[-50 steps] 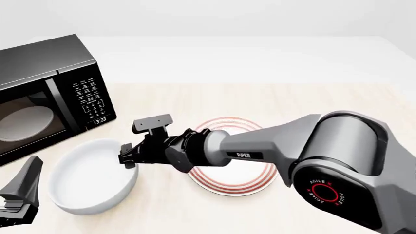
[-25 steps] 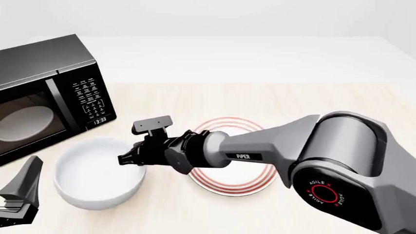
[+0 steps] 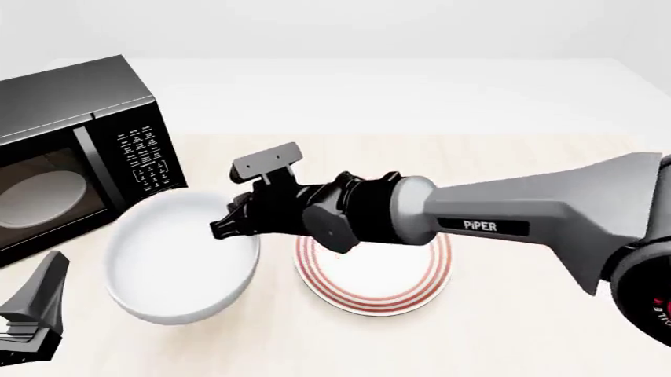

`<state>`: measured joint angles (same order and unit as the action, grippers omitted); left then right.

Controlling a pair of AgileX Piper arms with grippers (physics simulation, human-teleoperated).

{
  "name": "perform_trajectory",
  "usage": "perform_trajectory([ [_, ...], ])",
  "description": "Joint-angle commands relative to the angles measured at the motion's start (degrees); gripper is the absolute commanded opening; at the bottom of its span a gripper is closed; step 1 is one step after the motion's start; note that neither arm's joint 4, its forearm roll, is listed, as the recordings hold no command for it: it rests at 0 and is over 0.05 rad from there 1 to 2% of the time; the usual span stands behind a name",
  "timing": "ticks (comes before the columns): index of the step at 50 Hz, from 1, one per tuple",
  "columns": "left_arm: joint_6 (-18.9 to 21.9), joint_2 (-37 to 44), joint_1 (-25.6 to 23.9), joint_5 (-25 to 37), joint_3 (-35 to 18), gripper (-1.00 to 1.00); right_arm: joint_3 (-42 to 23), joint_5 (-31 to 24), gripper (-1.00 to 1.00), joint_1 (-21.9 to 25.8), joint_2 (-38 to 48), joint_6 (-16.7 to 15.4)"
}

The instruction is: Put the white bowl to the right of the plate.

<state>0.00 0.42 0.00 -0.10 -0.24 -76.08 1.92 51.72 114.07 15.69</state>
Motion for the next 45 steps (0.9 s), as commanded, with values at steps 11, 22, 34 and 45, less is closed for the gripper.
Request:
perform_trajectory([
  [11, 0.00, 0.00, 0.00, 0.00, 0.00, 1.00, 14.15, 1.26, -1.00, -6.56, -19.61, -5.22],
  [22, 0.00, 0.00, 0.00, 0.00, 0.00, 1.00, 23.36, 1.83, -1.00, -14.33, -29.44, -6.86],
  [34, 0.00, 0.00, 0.00, 0.00, 0.00, 1.00, 31.11, 0.35, -1.00, -23.82, -39.67, -8.19],
  [45, 0.00, 0.00, 0.00, 0.00, 0.00, 1.00, 36.18, -0.54, -1.00, -34.34, -44.79, -9.93],
])
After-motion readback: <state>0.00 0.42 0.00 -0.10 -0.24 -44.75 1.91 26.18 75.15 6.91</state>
